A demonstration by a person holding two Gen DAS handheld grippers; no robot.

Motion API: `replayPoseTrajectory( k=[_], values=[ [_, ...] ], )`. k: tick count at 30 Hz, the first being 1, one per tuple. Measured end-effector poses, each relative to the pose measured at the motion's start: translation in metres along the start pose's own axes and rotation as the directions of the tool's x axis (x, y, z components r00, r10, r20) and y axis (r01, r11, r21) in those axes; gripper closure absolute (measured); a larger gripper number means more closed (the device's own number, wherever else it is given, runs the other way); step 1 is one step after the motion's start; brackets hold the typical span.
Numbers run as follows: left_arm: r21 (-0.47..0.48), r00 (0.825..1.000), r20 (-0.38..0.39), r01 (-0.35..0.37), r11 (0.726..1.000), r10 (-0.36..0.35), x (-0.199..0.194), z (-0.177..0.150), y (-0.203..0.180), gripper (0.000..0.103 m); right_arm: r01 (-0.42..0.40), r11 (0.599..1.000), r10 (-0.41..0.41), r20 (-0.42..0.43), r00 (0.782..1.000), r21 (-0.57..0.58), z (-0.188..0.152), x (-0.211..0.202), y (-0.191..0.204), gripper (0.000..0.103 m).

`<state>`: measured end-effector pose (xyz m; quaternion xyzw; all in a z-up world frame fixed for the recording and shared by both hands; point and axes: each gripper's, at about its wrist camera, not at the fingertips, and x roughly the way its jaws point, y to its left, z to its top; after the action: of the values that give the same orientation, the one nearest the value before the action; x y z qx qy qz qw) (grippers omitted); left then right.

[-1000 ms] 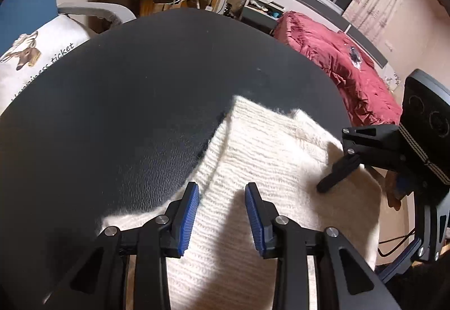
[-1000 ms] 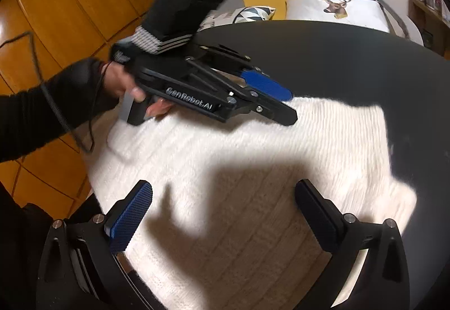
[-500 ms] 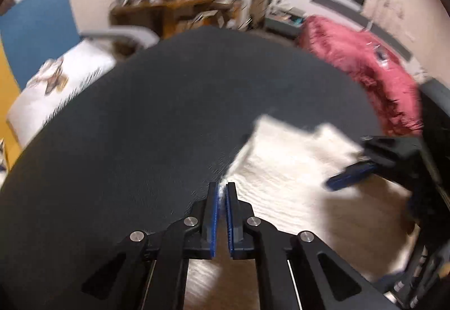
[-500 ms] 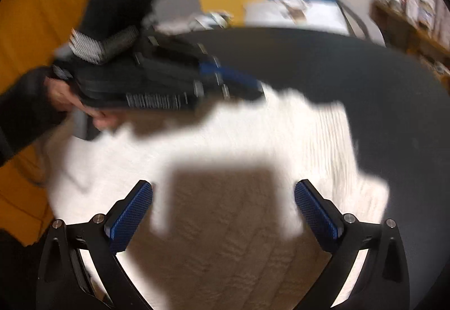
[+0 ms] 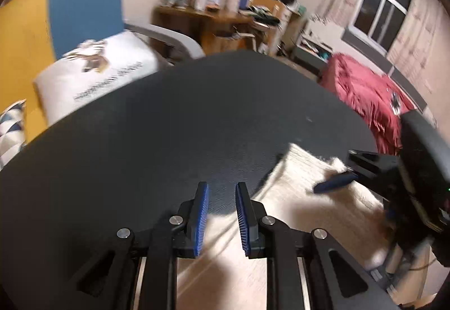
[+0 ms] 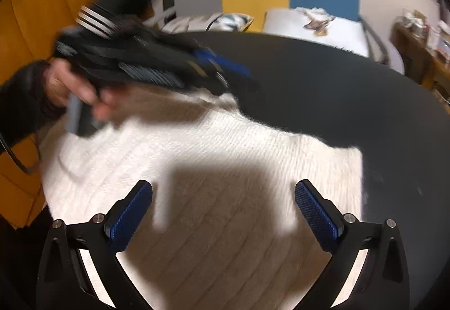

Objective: Fold clothes

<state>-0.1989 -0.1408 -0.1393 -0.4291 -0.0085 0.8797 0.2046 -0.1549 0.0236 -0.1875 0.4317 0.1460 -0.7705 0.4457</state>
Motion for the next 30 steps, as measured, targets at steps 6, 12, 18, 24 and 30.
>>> replayPoseTrajectory(
  k=[6, 12, 18, 24, 30],
  values=[
    [0.081, 0.996, -0.043, -0.069, 0.994, 0.073, -0.031, -0.051, 0.02, 0.082, 0.041, 0.989, -0.037, -0.029, 0.999, 0.141, 0.01, 0.016, -0.03, 0.0],
    [0.118, 0.998, -0.059, 0.042, 0.992, -0.035, -0.031, -0.059, 0.024, 0.072, -0.078, 0.993, 0.075, 0.036, 0.997, 0.091, 0.01, -0.005, 0.014, 0.0],
    [0.208, 0.979, -0.184, 0.13, 0.969, -0.092, 0.006, -0.042, 0.01, 0.071, -0.085, 0.995, 0.085, 0.01, 0.996, 0.042, 0.006, 0.006, 0.051, 0.0],
    [0.195, 0.977, -0.199, 0.11, 0.975, -0.071, 0.014, -0.047, 0.012, 0.096, -0.058, 0.998, 0.057, 0.019, 0.998, 0.038, 0.007, 0.012, 0.055, 0.0],
    [0.187, 0.995, -0.098, 0.002, 0.982, 0.017, 0.007, -0.051, 0.009, 0.099, -0.055, 0.998, 0.055, 0.065, 0.996, 0.011, 0.013, 0.001, 0.064, 0.0]
  ],
)
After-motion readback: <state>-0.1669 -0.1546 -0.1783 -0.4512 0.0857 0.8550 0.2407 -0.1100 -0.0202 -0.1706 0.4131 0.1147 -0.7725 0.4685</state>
